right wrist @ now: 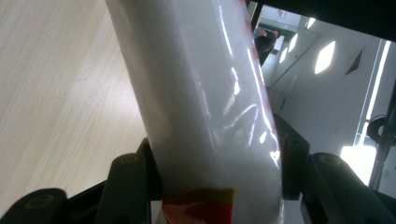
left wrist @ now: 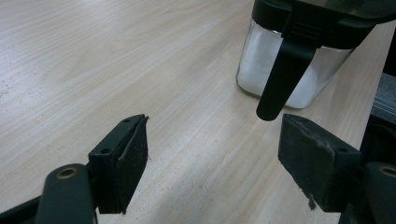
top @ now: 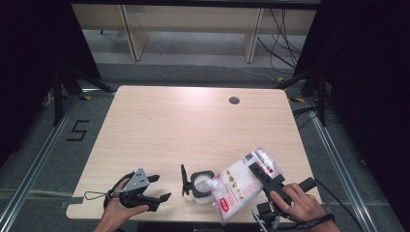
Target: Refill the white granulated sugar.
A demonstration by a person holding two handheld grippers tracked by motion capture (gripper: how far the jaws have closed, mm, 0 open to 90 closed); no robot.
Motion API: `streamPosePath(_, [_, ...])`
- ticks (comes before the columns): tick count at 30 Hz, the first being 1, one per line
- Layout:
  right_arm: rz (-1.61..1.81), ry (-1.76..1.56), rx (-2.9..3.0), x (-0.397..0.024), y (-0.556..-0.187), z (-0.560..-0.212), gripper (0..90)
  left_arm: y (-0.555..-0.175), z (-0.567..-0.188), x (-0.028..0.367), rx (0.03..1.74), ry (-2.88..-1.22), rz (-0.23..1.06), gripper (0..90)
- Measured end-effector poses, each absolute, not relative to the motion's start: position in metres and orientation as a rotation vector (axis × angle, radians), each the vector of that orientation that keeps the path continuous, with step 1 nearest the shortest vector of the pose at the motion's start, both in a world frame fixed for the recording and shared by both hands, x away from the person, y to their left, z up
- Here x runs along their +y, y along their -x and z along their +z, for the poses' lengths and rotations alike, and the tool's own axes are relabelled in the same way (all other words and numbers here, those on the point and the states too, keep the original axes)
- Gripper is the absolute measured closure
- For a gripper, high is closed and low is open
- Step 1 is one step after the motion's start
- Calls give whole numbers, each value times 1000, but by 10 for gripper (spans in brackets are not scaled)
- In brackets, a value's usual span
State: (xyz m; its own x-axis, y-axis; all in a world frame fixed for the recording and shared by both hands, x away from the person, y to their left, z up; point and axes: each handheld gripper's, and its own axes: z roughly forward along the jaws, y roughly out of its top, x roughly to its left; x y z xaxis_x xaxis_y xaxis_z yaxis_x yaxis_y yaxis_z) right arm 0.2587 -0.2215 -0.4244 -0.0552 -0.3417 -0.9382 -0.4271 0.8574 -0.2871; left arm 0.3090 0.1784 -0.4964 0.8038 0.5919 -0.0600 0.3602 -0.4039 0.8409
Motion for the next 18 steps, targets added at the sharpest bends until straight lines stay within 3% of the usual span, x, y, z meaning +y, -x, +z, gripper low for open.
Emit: streamPosePath(18, [52, 575, 1746, -223, -268, -440, 556, -308, -496, 180, 746, -2015, 302, 237])
